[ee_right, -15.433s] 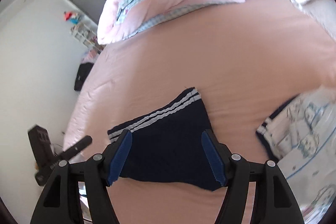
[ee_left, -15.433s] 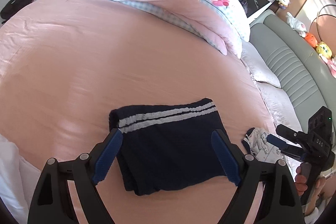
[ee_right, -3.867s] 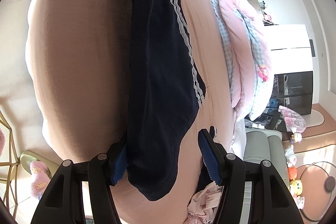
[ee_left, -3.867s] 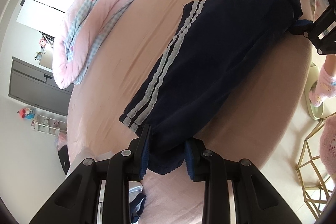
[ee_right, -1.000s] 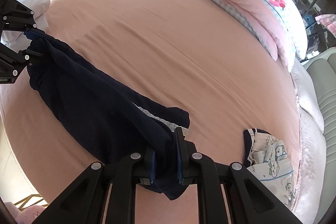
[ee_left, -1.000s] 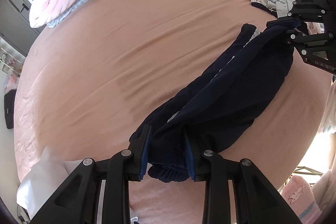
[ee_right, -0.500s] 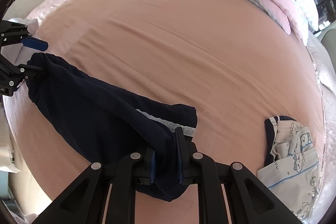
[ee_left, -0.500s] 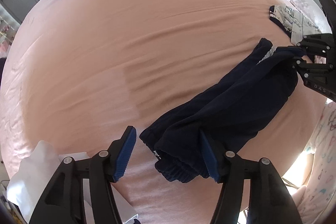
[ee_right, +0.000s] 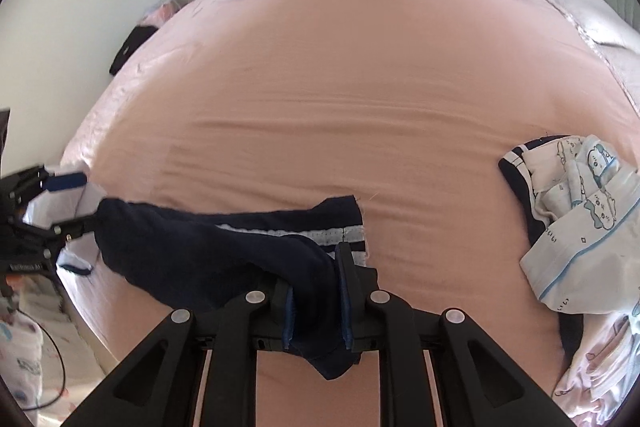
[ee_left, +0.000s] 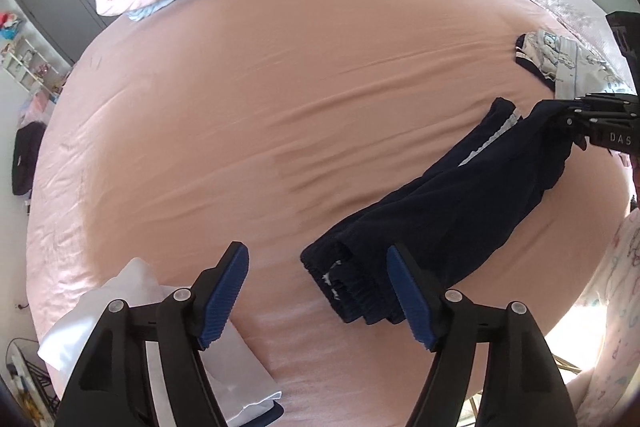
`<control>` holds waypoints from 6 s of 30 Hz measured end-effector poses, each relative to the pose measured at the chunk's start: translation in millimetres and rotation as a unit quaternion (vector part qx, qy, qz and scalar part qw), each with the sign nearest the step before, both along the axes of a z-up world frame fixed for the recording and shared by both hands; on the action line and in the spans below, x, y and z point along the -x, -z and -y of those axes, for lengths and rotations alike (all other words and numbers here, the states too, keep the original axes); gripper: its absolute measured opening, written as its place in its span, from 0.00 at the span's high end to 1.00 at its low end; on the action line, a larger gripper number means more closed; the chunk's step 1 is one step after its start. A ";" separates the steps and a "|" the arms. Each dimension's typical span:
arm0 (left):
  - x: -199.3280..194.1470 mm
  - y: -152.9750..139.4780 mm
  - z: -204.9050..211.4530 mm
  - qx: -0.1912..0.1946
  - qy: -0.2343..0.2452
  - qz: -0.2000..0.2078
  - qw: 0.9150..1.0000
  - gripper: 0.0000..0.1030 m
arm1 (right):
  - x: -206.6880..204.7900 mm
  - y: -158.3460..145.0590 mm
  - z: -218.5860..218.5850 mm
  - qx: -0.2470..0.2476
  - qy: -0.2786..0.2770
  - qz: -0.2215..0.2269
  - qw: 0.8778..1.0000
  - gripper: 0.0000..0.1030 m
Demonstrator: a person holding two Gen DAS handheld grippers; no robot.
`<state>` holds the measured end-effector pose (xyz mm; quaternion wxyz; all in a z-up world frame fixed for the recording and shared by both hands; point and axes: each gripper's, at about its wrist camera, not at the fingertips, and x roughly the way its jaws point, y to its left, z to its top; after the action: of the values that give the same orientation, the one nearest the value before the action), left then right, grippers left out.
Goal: Fold clothes
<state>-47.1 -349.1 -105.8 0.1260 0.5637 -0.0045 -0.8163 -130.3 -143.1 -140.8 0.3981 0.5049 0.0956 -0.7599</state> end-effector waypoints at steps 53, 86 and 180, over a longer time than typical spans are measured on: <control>-76.7 60.5 34.7 -0.313 -0.285 -0.166 0.891 0.26 | 27.5 71.5 -57.0 0.175 0.172 0.264 0.933 0.34; -85.2 37.4 38.0 -0.243 -0.308 -0.177 0.903 0.20 | 21.5 33.1 -34.1 0.008 0.122 0.046 0.991 0.72; -66.5 57.9 -110.3 -0.317 -0.215 -0.055 0.922 0.77 | 57.7 44.3 54.7 0.082 -0.013 0.088 0.993 0.74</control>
<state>19.4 -238.8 -163.7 0.1130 0.5155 0.3827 -0.7583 -188.1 -197.8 -185.0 0.4552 0.5341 0.0038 -0.7124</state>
